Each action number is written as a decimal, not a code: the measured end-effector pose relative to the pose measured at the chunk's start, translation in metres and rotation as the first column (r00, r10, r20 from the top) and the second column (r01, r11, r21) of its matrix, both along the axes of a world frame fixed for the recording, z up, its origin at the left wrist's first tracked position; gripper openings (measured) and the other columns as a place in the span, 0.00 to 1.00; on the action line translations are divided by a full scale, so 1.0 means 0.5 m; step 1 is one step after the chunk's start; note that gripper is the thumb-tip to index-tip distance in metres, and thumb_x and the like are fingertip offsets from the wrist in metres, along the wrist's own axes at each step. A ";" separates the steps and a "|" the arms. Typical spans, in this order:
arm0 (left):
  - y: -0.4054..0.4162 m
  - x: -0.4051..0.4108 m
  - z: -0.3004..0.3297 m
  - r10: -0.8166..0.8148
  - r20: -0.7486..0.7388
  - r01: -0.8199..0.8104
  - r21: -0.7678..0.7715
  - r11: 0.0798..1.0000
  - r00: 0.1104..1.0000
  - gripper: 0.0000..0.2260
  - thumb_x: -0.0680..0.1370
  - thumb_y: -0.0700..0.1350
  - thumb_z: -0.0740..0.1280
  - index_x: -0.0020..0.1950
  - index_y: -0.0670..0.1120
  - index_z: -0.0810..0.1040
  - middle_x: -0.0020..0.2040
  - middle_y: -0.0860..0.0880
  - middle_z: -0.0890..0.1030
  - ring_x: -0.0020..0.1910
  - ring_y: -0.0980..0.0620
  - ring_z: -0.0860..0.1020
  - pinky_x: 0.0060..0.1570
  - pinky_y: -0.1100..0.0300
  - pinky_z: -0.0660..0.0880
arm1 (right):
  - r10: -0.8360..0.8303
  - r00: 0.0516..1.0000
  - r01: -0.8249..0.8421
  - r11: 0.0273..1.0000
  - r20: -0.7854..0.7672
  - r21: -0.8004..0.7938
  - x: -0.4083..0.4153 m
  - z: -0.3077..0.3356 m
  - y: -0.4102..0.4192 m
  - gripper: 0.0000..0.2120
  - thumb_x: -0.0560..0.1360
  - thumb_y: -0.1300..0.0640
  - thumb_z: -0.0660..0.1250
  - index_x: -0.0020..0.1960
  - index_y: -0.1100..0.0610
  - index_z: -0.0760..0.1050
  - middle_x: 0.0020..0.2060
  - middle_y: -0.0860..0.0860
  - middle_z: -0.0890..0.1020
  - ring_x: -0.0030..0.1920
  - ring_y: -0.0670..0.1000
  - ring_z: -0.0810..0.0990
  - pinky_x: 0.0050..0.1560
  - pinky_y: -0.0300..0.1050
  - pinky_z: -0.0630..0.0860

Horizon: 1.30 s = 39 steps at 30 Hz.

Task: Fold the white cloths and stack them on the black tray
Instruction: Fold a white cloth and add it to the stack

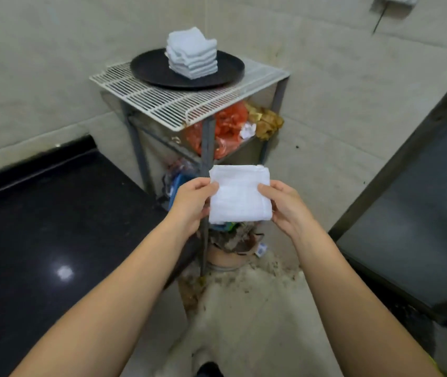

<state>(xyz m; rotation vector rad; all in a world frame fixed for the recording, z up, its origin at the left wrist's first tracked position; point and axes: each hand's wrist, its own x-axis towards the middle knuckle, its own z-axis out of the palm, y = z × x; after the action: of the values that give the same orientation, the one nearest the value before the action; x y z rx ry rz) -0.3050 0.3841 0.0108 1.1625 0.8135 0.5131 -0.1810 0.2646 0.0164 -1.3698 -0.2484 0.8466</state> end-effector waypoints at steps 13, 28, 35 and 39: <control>0.427 0.254 0.281 0.172 0.183 -0.218 0.275 0.936 0.968 0.06 0.78 0.40 0.64 0.41 0.45 0.72 0.39 0.47 0.78 0.34 0.53 0.78 0.28 0.63 0.75 | 0.217 0.848 -0.290 0.954 0.483 0.080 0.345 0.275 0.518 0.05 0.76 0.62 0.66 0.42 0.56 0.77 0.40 0.52 0.81 0.37 0.48 0.80 0.42 0.42 0.77; 0.727 0.490 0.244 0.529 -0.015 -0.507 0.267 0.820 0.848 0.12 0.78 0.40 0.63 0.35 0.46 0.67 0.33 0.47 0.72 0.30 0.51 0.73 0.24 0.65 0.72 | 0.513 0.527 -0.509 0.829 0.677 -0.232 0.604 0.277 0.915 0.09 0.75 0.59 0.67 0.37 0.52 0.74 0.34 0.46 0.76 0.34 0.43 0.73 0.33 0.35 0.68; 0.727 0.482 0.214 0.595 -0.040 -0.554 0.317 0.770 0.803 0.12 0.78 0.39 0.64 0.35 0.45 0.67 0.30 0.46 0.71 0.24 0.52 0.69 0.18 0.67 0.65 | 0.573 0.523 -0.572 0.785 0.631 -0.239 0.612 0.239 0.926 0.05 0.75 0.57 0.67 0.51 0.55 0.78 0.41 0.49 0.80 0.46 0.50 0.78 0.47 0.46 0.74; 0.715 0.472 0.220 0.648 -0.083 -0.573 0.393 0.719 0.757 0.10 0.77 0.46 0.65 0.39 0.46 0.68 0.30 0.48 0.72 0.25 0.52 0.69 0.20 0.64 0.63 | 0.485 0.538 -0.487 0.846 0.689 -0.215 0.617 0.262 0.912 0.10 0.76 0.52 0.66 0.53 0.56 0.75 0.44 0.51 0.79 0.45 0.50 0.78 0.45 0.45 0.75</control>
<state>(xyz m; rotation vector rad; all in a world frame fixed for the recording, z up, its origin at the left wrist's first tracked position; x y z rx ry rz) -0.0693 0.7414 0.1208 1.2693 1.3595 1.1400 0.1275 0.7206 0.1473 -1.6120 -1.3238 0.6946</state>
